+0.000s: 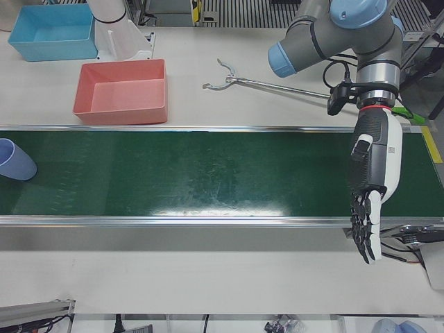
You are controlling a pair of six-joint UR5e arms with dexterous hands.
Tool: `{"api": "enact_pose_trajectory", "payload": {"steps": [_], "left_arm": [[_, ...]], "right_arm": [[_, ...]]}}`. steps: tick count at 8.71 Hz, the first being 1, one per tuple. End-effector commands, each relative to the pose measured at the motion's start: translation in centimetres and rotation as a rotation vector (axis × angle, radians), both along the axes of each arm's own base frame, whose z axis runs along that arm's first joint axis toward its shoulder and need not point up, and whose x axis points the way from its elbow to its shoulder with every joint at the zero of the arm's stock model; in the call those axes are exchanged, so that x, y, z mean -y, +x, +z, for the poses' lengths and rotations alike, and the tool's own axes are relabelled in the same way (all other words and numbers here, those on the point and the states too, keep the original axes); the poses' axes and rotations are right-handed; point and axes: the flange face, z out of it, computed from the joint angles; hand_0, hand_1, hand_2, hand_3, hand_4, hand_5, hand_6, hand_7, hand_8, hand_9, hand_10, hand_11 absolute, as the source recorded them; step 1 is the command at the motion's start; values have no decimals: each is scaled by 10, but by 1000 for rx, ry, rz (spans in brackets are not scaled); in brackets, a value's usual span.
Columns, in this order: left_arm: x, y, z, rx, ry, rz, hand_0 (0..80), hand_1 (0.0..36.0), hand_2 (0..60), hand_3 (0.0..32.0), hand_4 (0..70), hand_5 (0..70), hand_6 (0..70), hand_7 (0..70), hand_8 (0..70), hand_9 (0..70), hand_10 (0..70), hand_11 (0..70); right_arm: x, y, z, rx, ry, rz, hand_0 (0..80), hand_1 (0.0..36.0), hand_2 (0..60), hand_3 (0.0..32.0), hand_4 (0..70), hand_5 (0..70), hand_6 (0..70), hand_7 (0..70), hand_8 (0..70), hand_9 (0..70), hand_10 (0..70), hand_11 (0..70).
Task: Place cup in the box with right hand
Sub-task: 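Hold the open right hand over the belt ahead of the cup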
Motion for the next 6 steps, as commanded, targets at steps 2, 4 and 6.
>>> {"api": "enact_pose_trajectory", "payload": {"steps": [2, 4, 6], "left_arm": [[0, 1, 0, 1, 0, 1, 0, 0, 0, 0, 0, 0, 0, 0, 0, 0, 0, 0], [0, 1, 0, 1, 0, 1, 0, 0, 0, 0, 0, 0, 0, 0, 0, 0, 0, 0], [0, 0, 0, -1, 0, 0, 0, 0, 0, 0, 0, 0, 0, 0, 0, 0, 0, 0]], "right_arm": [[0, -3, -1, 0, 2, -4, 522, 91, 0, 0, 251, 49, 48, 152, 25, 51, 32, 62], [1, -1, 2, -4, -3, -1, 521, 92, 0, 0, 255, 49, 50, 160, 26, 54, 33, 63], [1, 0, 2, -4, -3, -1, 523, 91, 0, 0, 261, 49, 52, 167, 29, 58, 34, 65]]}}
